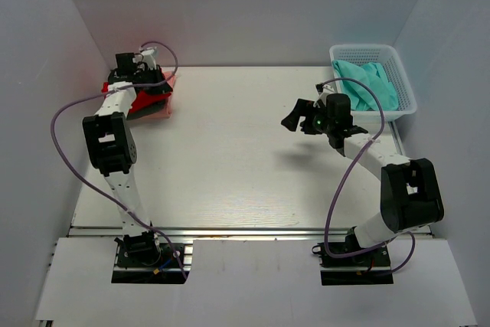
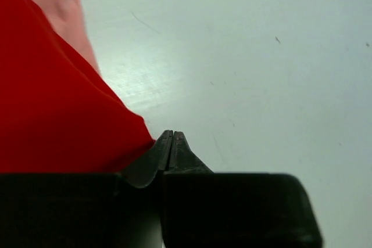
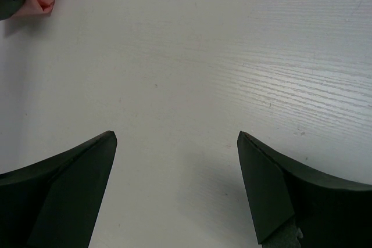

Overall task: Fold and stack the t-shirts
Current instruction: Neatly place the folded tshirt to the corner

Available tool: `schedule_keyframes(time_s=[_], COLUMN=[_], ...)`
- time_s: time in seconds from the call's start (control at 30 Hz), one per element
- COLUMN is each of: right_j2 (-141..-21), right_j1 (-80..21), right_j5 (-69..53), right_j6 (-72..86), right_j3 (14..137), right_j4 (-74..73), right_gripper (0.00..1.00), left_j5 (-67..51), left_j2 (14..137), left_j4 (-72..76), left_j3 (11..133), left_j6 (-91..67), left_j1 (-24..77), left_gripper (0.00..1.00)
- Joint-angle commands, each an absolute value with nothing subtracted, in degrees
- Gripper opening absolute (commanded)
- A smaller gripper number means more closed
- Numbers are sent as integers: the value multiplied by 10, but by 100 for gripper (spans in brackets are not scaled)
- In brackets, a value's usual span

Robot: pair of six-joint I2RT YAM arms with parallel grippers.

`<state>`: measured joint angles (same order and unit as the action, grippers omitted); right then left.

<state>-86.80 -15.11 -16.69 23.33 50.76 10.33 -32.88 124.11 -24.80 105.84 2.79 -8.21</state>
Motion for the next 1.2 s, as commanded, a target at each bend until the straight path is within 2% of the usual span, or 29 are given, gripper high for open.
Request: schedule_keyframes(time_s=[0.0, 0.2, 0.27, 0.3, 0.4, 0.47, 0.6, 0.77, 0.87, 1.0, 1.17], right_j2=[-869, -884, -887, -892, -892, -886, -875, -878, -883, -884, -882], right_j1=[-152, -152, -150, -151, -152, -153, -153, -152, -153, -153, -151], right_j5=[-176, -177, -180, -180, -184, -180, -169, -171, -175, -170, -151], right_j6=[228, 226, 227, 228, 228, 219, 215, 219, 222, 221, 211], right_j3=[512, 518, 519, 519, 523, 524, 522, 526, 530, 533, 541], right_j4=[116, 115, 116, 116, 114, 113, 117, 117, 114, 109, 98], right_gripper=[90, 90, 90, 90, 90, 90, 90, 90, 90, 90, 90], left_j5=[-408, -396, -427, -440, -475, -489, -524, -539, -504, -451, -453], left_j2=[1221, 1212, 1236, 1244, 1267, 1254, 1179, 1139, 1144, 1204, 1302], left_j4=[-194, -149, -136, -131, -154, -166, -99, -105, -99, -143, -188], left_j3=[999, 907, 901, 901, 928, 933, 911, 965, 986, 1070, 1138], left_j6=[-4, -21, -28, -34, -17, -9, -17, -39, -67, -70, -74], left_j1=[-83, -83, -89, -89, -83, -71, -71, -71, -84, -98, -113], left_gripper=[10, 8, 7, 1, 0, 0, 1, 1, 1, 0, 0])
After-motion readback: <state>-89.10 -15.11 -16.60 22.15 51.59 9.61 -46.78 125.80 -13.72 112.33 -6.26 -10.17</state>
